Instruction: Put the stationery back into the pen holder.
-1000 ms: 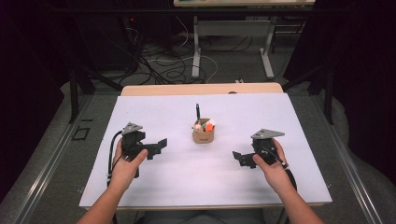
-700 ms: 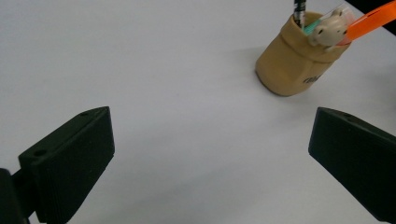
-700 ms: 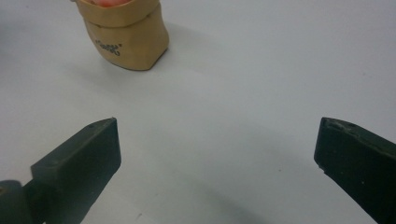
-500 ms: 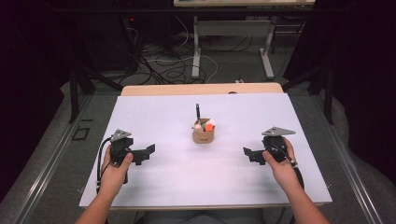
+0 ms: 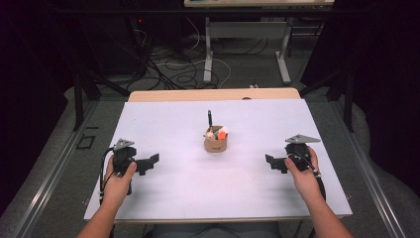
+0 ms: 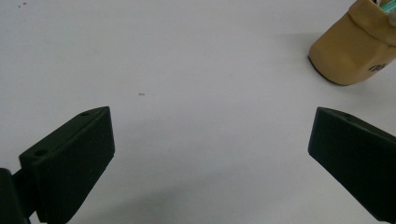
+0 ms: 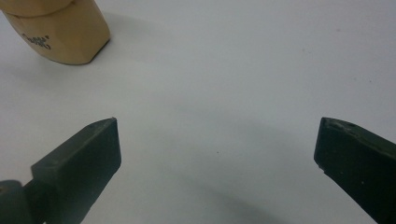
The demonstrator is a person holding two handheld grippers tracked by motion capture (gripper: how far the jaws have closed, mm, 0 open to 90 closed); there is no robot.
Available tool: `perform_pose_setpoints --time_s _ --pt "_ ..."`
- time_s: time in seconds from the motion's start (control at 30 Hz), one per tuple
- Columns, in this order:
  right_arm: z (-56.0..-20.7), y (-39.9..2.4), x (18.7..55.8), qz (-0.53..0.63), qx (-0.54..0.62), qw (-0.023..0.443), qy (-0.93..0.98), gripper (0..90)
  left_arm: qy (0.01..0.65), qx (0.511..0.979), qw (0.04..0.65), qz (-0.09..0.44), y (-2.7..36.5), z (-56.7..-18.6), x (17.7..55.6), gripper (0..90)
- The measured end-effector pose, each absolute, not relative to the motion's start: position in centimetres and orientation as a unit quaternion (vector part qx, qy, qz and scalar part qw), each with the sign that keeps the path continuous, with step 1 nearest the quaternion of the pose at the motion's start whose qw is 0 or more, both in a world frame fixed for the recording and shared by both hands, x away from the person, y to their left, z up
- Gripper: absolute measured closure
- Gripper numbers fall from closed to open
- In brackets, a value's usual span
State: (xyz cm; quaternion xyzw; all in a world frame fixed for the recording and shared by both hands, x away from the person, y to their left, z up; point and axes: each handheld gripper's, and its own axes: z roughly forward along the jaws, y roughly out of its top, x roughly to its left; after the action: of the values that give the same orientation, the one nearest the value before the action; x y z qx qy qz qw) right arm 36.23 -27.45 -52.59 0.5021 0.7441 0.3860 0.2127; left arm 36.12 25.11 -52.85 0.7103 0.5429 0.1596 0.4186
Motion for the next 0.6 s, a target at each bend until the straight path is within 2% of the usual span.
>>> perform_pose_setpoints --time_s 0.6 --pt "-53.7 -28.4 36.7 0.380 0.527 0.206 0.732 0.6 0.561 0.701 0.410 0.161 26.5 -53.4 36.8 0.7"
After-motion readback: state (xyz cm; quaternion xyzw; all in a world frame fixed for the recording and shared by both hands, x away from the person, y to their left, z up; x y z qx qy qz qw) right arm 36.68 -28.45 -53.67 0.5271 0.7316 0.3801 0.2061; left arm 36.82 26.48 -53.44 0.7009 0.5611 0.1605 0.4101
